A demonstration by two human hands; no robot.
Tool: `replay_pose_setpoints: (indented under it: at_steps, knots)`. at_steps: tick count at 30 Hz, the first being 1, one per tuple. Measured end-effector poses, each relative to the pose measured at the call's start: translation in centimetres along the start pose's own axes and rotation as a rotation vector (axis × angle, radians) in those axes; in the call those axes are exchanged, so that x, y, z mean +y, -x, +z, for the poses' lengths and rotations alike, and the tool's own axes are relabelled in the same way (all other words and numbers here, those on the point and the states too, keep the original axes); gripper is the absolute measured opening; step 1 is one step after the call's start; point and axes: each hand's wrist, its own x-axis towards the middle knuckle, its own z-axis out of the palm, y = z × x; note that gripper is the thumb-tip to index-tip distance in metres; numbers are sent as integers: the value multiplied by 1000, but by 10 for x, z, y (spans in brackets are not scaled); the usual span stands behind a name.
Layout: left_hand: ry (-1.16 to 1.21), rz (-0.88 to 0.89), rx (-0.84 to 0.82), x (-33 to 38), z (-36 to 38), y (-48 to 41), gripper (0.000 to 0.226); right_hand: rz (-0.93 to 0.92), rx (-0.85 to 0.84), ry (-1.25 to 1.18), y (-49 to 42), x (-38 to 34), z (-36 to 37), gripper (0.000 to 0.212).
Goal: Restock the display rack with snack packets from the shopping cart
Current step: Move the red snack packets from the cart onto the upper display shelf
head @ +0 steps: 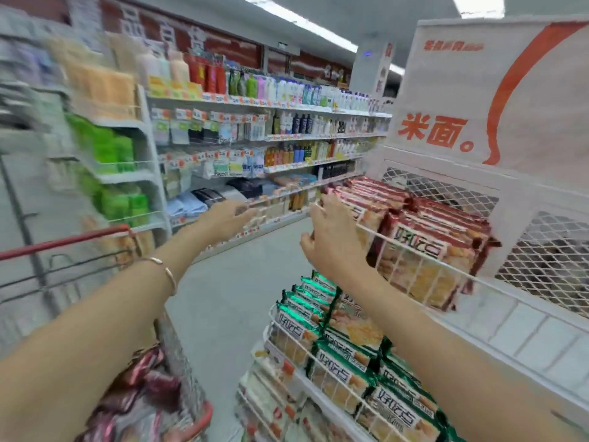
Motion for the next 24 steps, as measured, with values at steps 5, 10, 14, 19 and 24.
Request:
replay_pose_setpoints:
  at_steps: [5, 10, 14, 19, 24]
  knots:
    - [-135, -329, -137, -157, -1, 76, 61, -157, -296, -22, 12, -106, 124, 43]
    - [-108, -566, -274, -277, 15, 162, 56, -219, -617, -95, 50, -199, 224, 47]
    - [-49, -691, -376, -335, 38, 209, 50, -235, -853, -117, 81, -249, 278, 47]
    - [69, -764, -418, -380, 72, 232, 53, -198, -1094, -132, 100, -272, 333, 45]
    - [104, -818, -476, -418, 106, 227, 30, 39, -1315, -274, 107, -268, 398, 35]
